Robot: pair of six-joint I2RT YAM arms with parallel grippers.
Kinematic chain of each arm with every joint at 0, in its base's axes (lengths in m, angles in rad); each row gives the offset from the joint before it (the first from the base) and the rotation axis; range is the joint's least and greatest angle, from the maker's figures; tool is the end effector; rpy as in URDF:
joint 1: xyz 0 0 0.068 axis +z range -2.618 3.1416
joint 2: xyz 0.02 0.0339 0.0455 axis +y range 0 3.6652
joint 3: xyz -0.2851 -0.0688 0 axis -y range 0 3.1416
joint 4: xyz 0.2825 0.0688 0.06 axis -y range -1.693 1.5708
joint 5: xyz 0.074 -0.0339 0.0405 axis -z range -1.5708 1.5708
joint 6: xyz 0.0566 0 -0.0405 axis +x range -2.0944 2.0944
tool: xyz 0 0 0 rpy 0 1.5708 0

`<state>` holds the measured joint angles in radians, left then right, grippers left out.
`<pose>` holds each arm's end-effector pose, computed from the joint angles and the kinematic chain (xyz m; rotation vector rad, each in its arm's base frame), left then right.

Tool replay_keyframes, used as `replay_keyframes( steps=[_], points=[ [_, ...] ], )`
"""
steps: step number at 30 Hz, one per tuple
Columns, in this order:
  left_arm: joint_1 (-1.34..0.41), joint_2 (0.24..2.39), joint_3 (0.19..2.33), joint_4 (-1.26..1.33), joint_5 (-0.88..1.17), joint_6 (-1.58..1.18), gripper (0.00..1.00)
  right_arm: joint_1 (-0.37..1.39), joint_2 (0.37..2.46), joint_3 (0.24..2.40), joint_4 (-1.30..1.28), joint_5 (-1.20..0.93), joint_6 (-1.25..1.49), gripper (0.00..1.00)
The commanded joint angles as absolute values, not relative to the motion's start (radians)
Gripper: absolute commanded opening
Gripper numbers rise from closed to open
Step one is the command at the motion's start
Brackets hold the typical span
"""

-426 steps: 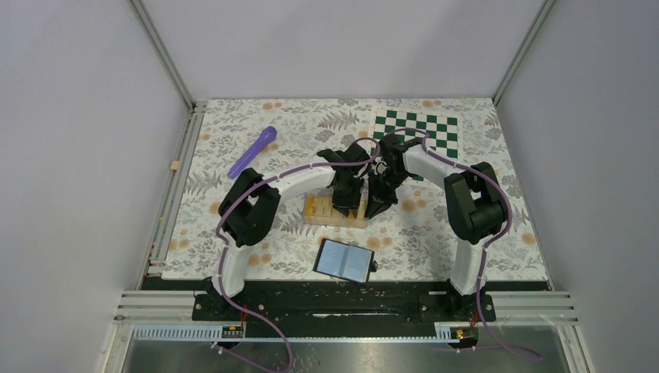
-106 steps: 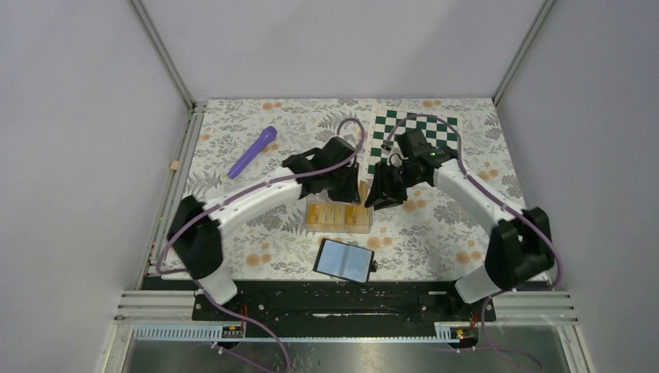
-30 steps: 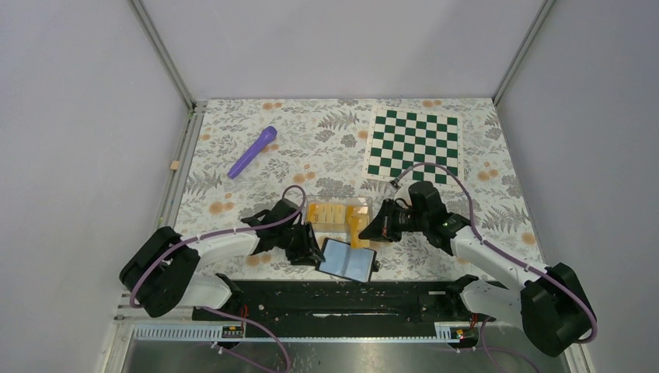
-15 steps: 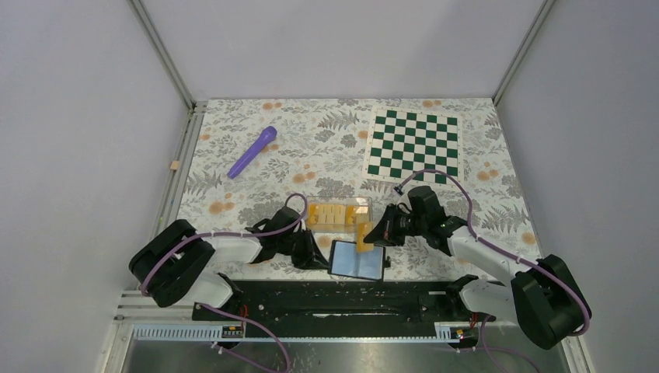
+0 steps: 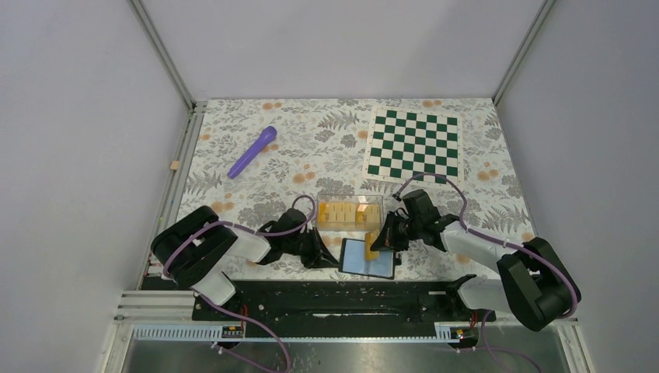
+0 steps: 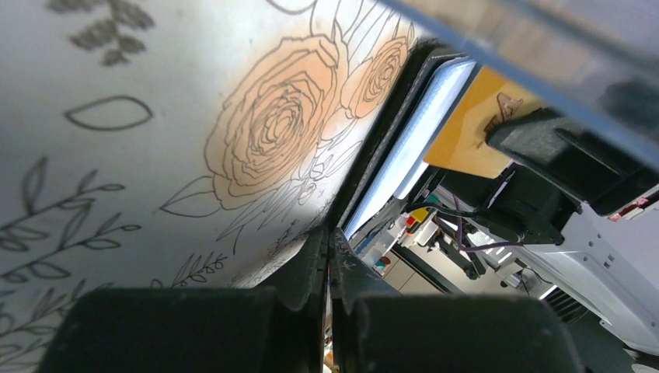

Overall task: Put the credit cards into the card holder
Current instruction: Move the card holder to the center of the board.

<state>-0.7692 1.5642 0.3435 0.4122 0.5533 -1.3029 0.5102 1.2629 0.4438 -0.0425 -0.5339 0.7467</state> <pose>0.1630 -0.1992 0.0655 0.4223 -2.7283 1.3427 0.2043 0.1474 0.1267 0.0459 2.6481 1.1565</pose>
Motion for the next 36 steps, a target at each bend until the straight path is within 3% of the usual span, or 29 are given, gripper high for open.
replay_keyframes(
  steps=[1,13,24,36],
  points=[
    [-0.794,1.586,0.311,0.437,0.502,-1.339,0.00,0.496,1.196,0.462,-0.116,-0.427,0.679,0.00],
    [-0.822,1.584,0.343,0.392,0.482,-1.333,0.00,0.487,1.213,0.410,-0.075,-0.442,0.676,0.00],
    [-0.832,1.610,0.363,0.387,0.485,-1.328,0.00,0.486,1.301,0.336,0.204,-0.607,0.800,0.00],
    [-0.838,1.625,0.366,0.405,0.468,-1.342,0.00,0.486,1.290,0.329,0.125,-0.636,0.803,0.00]
  ],
)
